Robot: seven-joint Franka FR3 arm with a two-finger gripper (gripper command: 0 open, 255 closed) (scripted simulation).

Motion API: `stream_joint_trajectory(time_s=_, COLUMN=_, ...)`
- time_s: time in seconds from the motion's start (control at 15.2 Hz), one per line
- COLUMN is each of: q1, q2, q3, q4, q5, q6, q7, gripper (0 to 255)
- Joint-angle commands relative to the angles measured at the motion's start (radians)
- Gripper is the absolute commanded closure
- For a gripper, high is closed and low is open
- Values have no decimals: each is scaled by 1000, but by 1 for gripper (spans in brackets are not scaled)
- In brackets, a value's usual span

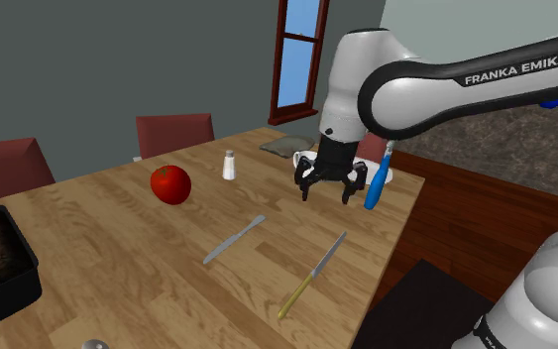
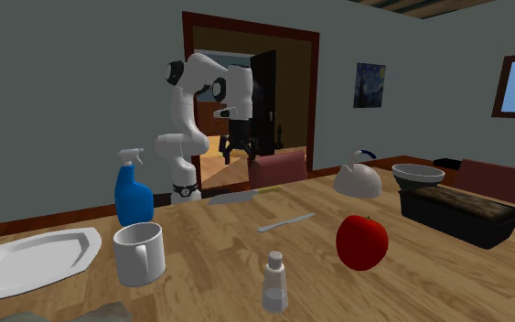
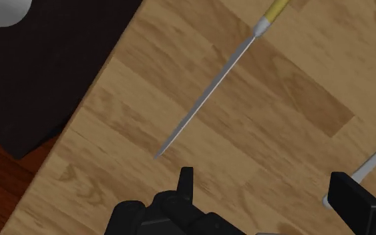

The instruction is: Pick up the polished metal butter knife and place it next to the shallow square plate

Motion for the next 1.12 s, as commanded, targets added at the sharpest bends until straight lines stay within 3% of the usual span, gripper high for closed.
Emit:
stream_joint_trajectory(time_s=0.0, q1=-24, q2=78, q3=57, q4=39, q5=-16, q6=34, q7=116, gripper=0)
stream_joint_trajectory(time_s=0.26, q1=-72, q2=264, q3=158, q4=145, q5=-104, q6=84, q7=352, gripper=0)
stream_joint_trajectory(time_s=0.53, q1=-77, q2=481, q3=214, q4=277, q5=-256, q6=106, q7=608, gripper=0)
stream_joint_trajectory(time_s=0.79, q1=-7, q2=693, q3=187, q4=435, q5=-401, q6=93, q7=834, gripper=0)
stream_joint_trajectory(time_s=1.06, q1=93, q2=877, q3=120, q4=618, q5=-490, q6=62, q7=998, gripper=0)
